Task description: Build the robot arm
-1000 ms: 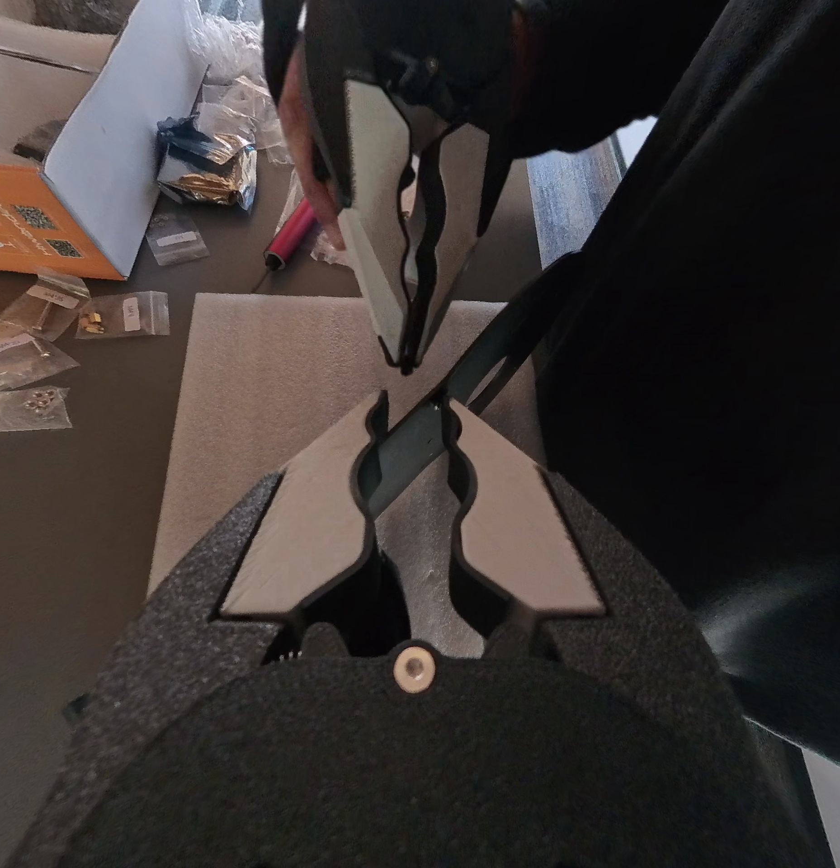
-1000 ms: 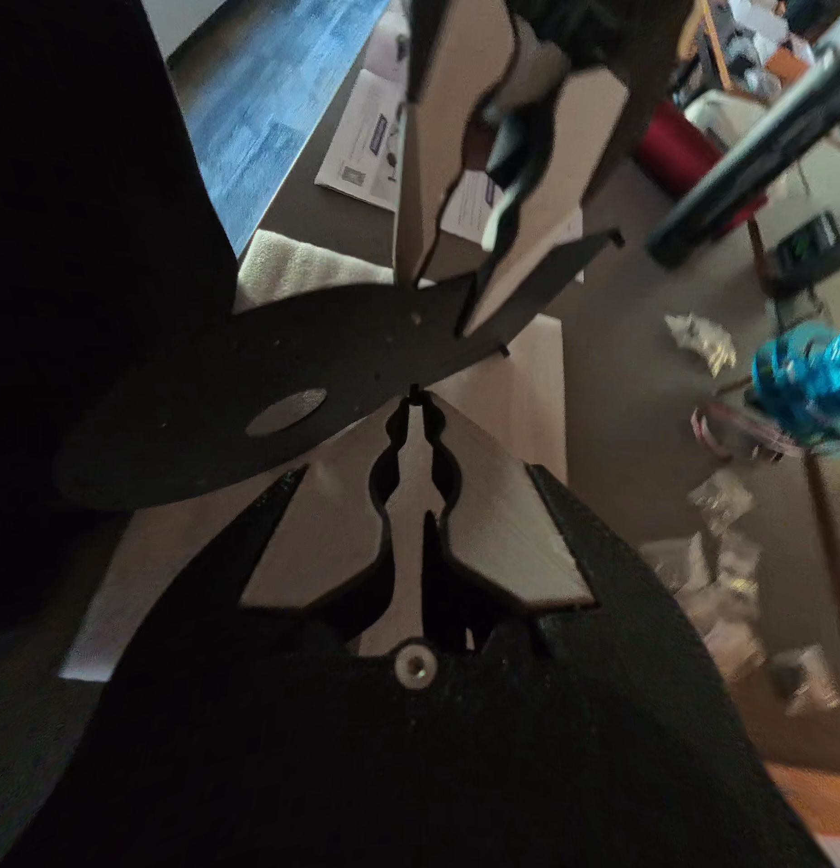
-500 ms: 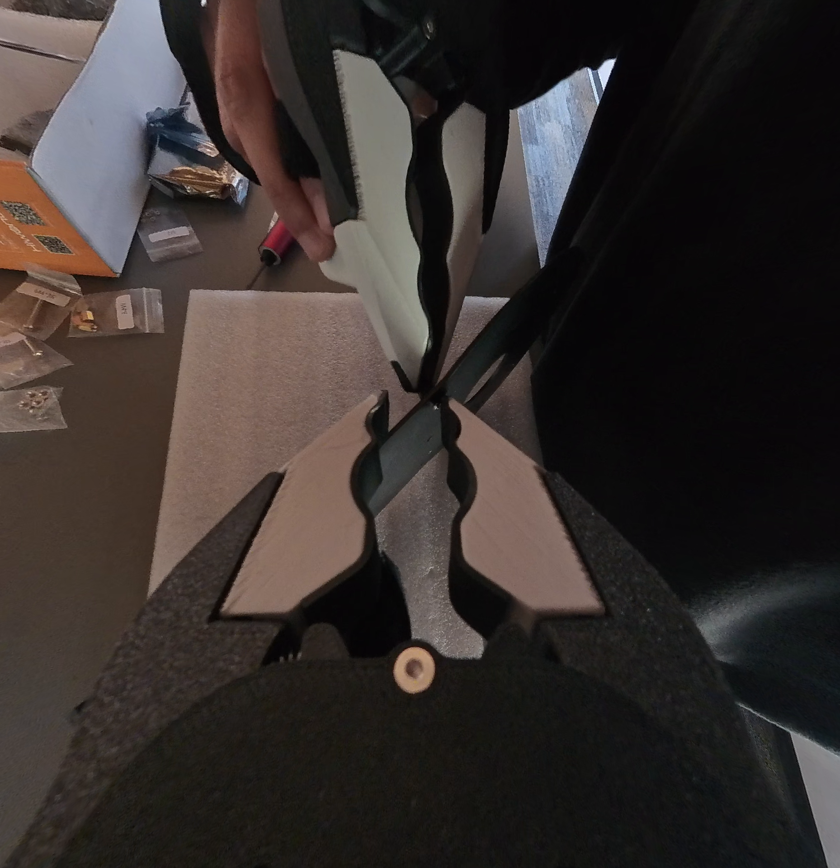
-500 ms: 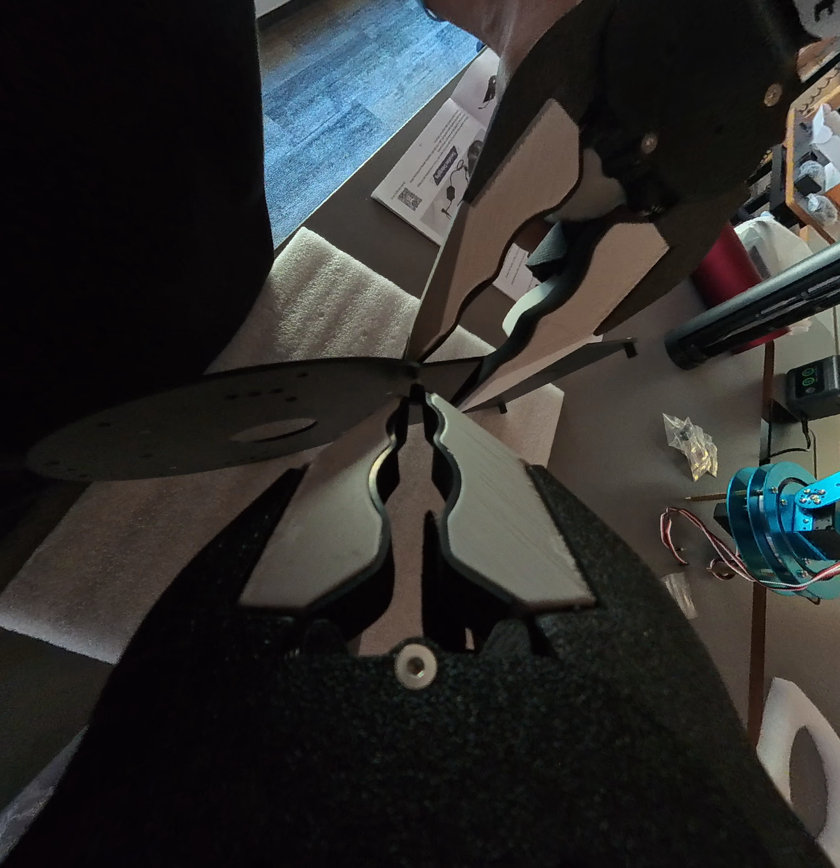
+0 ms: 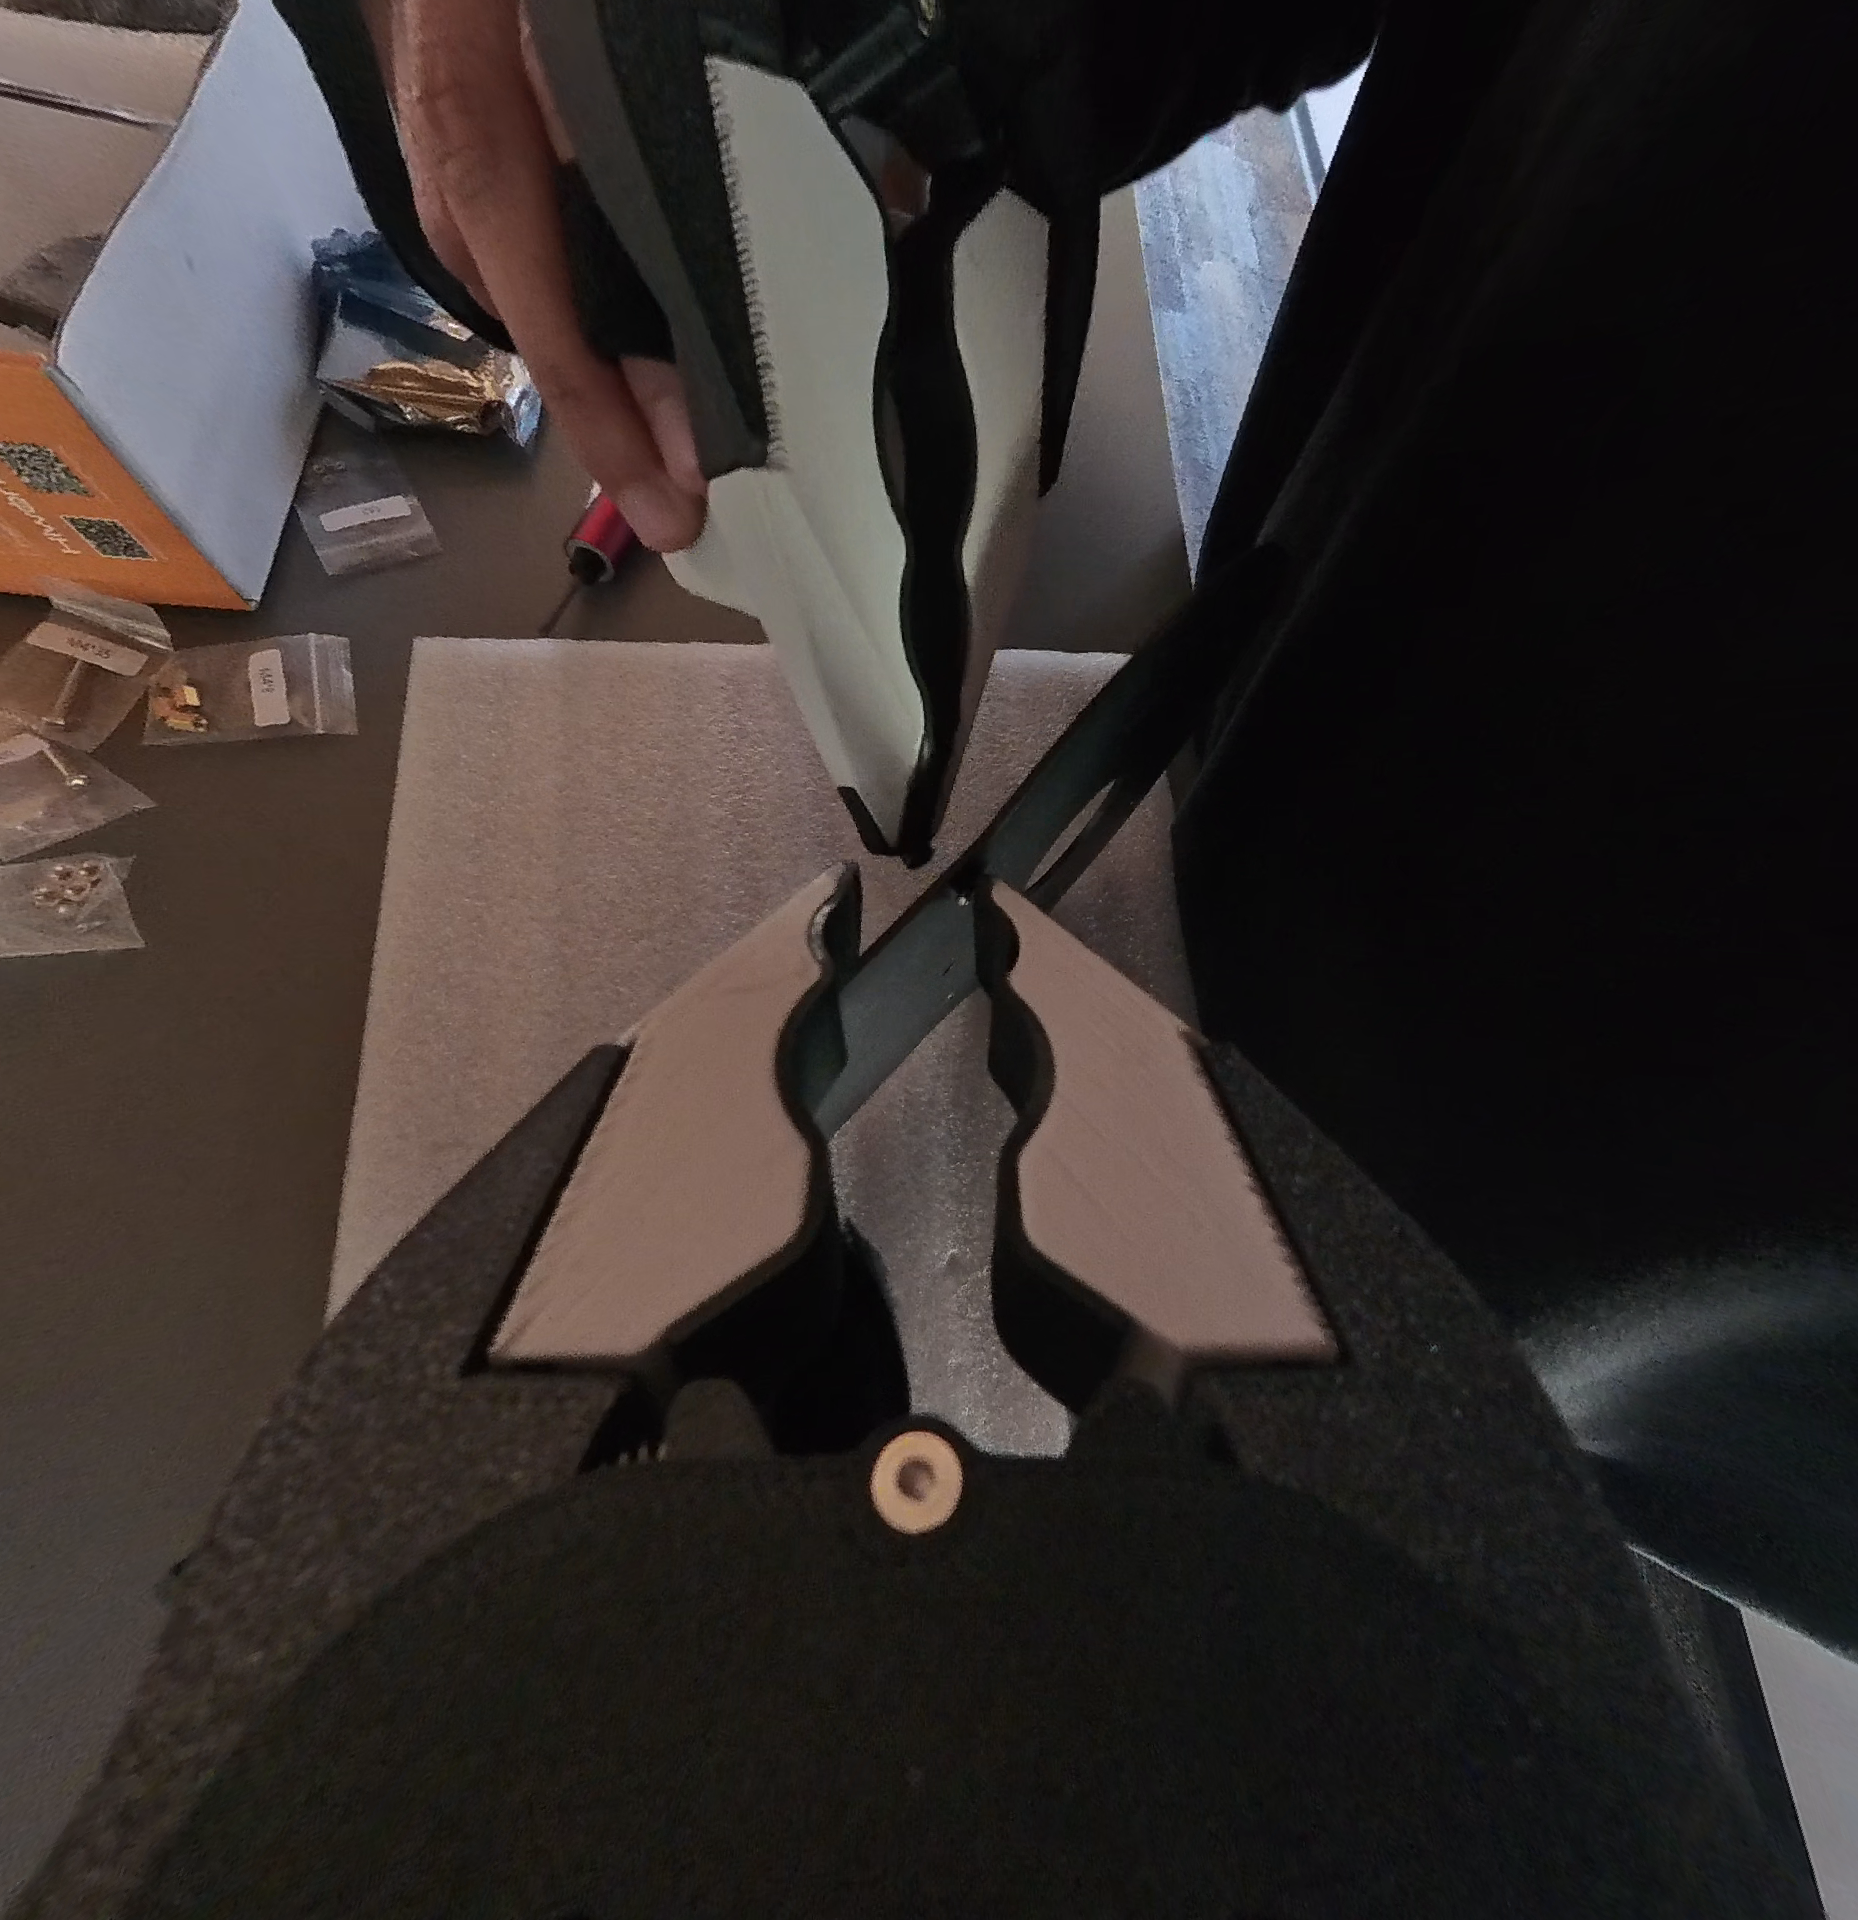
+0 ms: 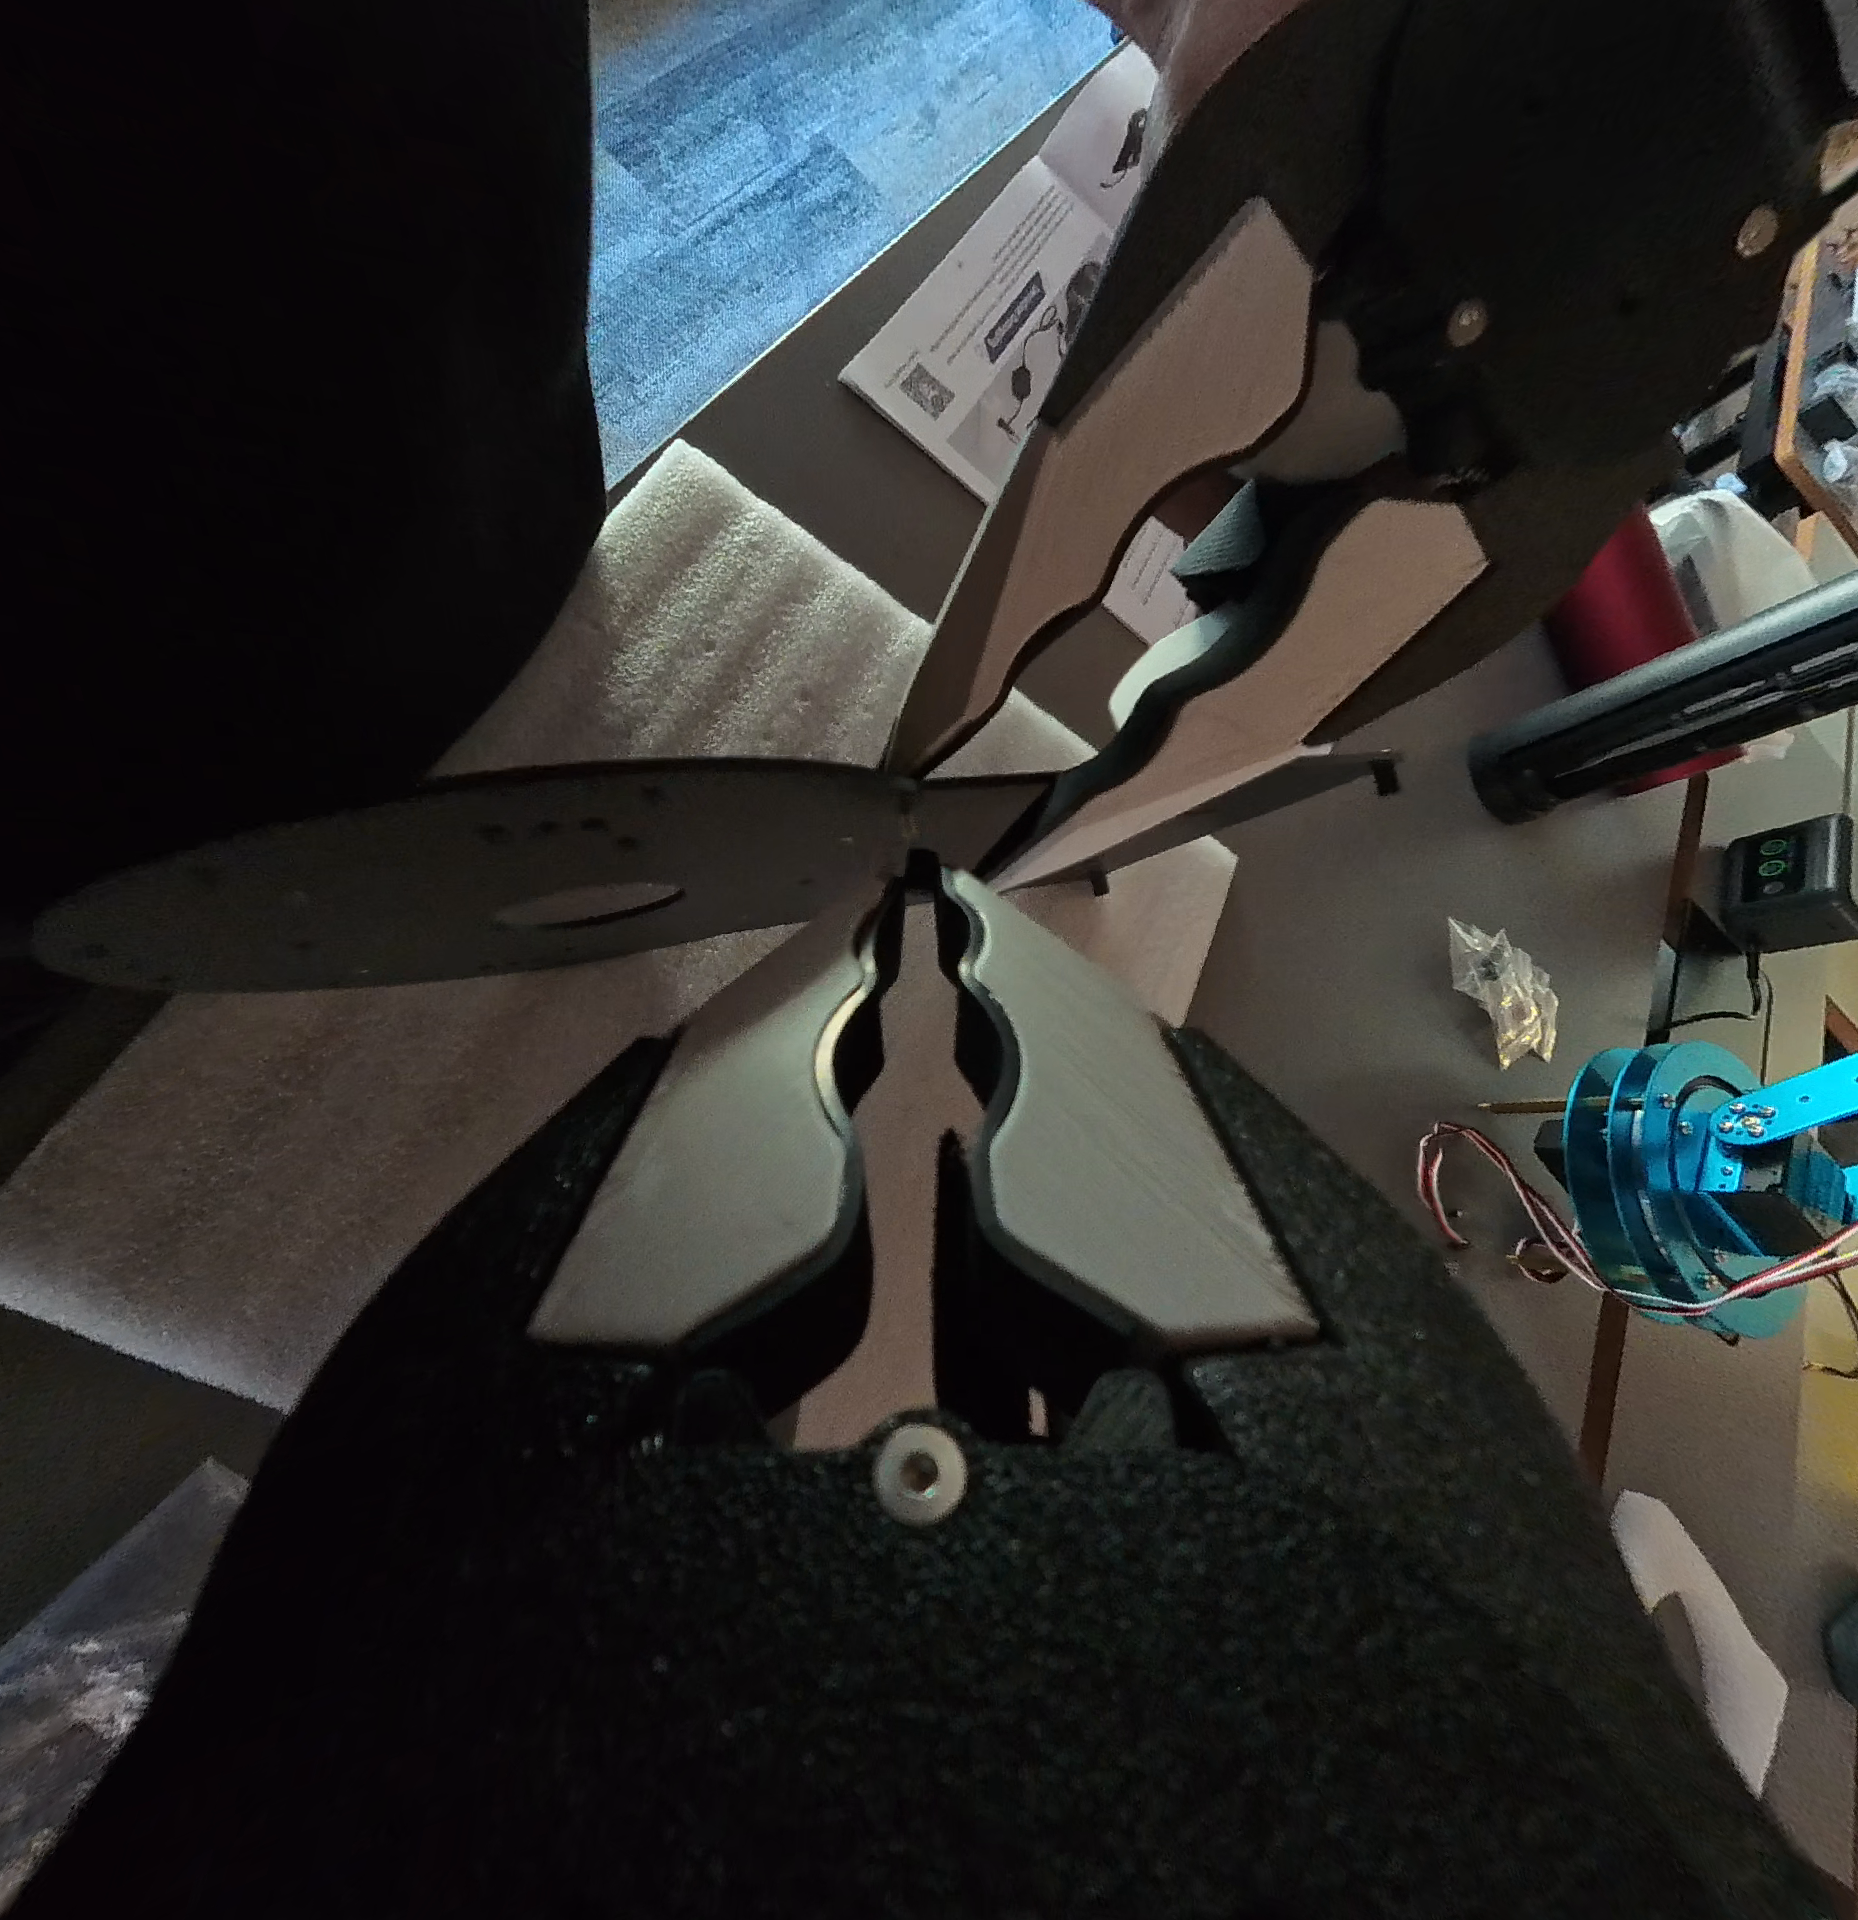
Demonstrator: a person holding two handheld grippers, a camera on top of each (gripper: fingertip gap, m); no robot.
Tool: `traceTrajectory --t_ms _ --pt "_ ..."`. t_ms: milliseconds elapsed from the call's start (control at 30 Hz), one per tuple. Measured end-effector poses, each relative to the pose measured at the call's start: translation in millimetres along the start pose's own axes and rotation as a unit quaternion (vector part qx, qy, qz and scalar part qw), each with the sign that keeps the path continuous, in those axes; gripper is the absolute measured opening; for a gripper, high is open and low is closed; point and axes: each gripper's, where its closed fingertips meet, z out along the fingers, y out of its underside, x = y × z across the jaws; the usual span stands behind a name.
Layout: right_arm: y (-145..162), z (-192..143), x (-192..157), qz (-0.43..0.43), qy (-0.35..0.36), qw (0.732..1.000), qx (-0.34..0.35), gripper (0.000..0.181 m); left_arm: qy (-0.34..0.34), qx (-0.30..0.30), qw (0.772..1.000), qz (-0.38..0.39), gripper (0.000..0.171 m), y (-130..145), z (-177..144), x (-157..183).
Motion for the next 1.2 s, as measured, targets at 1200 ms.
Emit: traceTrajectory --t_ms 1200 --pt "-3.2 3.7 -2.5 -0.047 -0.055 0.997 -0.038 0.004 0.006 -0.001 1.000 -0.001 0.021 0.0 0.6 0.7"
